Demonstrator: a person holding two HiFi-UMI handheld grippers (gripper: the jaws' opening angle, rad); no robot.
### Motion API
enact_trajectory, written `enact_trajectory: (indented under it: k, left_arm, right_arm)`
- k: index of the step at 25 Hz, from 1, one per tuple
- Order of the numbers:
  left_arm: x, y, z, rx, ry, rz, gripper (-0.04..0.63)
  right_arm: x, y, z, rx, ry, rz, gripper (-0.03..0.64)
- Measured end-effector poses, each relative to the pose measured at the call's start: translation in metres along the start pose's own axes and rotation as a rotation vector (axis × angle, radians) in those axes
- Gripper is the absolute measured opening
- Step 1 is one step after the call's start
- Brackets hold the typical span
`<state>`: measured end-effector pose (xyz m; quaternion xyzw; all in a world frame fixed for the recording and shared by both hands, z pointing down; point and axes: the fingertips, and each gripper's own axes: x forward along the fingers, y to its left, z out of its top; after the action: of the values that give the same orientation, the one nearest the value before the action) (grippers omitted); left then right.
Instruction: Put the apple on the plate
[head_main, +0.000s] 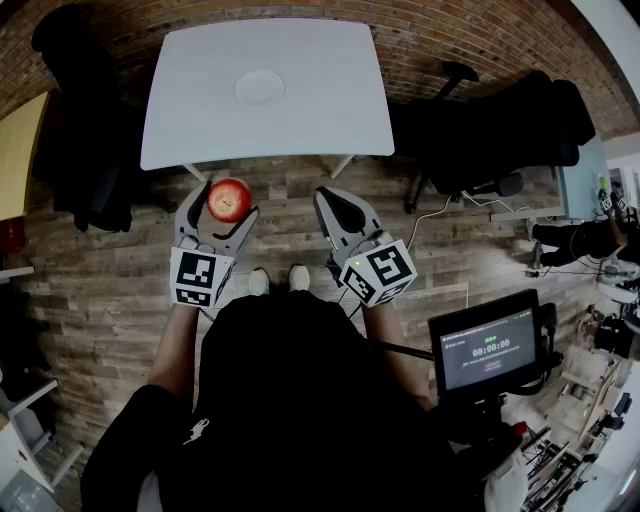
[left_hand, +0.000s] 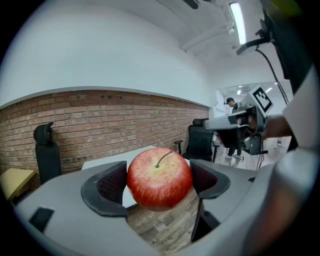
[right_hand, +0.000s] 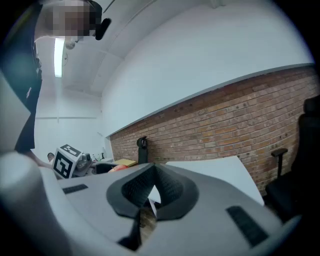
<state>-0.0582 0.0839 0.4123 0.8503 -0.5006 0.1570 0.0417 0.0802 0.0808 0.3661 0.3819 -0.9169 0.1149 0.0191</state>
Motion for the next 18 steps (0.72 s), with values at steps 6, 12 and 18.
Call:
enact_trajectory:
  k: [6, 12, 18]
  left_arm:
    - [0.0, 0.005, -0.002, -0.001, -0.004, 0.004, 0.399]
    - [-0.001, 0.008, 0.001, 0.007, -0.01, 0.001, 0.399]
    - [-0.011, 0.022, -0.005, 0.009, -0.038, 0.002, 0.399]
  right_arm:
    - [0.004, 0.001, 0.0, -0.012, 0.005, -0.001, 0.003]
    - [0.009, 0.005, 0.001, -0.015, 0.013, 0.008, 0.003]
    - [0.02, 0.022, -0.004, -0.001, 0.005, 0.019, 0.003]
